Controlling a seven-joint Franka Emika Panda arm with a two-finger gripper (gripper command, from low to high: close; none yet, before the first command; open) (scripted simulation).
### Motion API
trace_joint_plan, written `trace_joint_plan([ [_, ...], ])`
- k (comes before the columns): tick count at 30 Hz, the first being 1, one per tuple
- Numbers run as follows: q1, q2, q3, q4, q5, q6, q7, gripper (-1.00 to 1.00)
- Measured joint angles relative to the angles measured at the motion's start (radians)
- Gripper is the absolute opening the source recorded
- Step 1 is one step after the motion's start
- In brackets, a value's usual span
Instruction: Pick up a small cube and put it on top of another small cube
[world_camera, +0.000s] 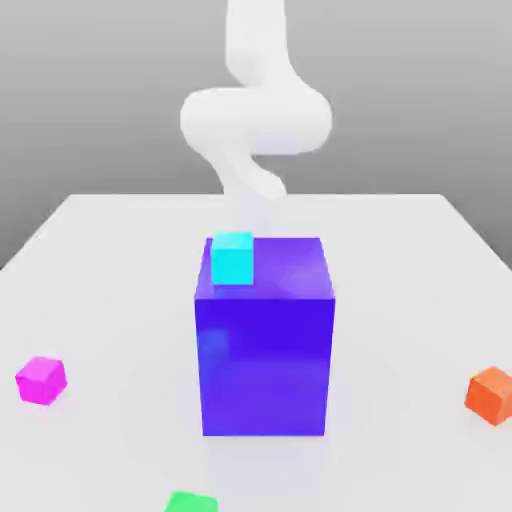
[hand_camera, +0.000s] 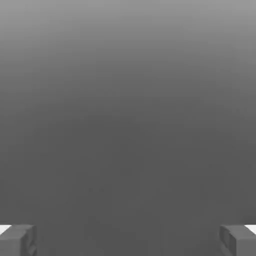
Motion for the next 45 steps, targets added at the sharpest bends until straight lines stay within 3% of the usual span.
trace_joint_plan([
  [8,-0.242,0.297,-0.013,-0.098,-0.052,0.148,0.34,0.0],
  [16,-0.416,0.586,-0.094,-0.194,-0.071,0.294,0.649,0.0],
  [23,-0.56,0.84,-0.156,-0.279,0.056,0.423,0.817,0.0],
  [29,-0.622,1.058,-0.095,-0.253,0.159,0.585,0.777,0.0],
  [30,-0.629,1.08,-0.086,-0.249,0.165,0.602,0.772,-1.0],
  [37,-0.631,1.079,-0.085,-0.25,0.163,0.603,0.774,-1.0],
  [42,-0.599,0.92,-0.131,-0.282,0.1,0.478,0.822,-1.0],
  [45,-0.553,0.892,-0.095,-0.245,0.058,0.413,0.806,-1.0],
])
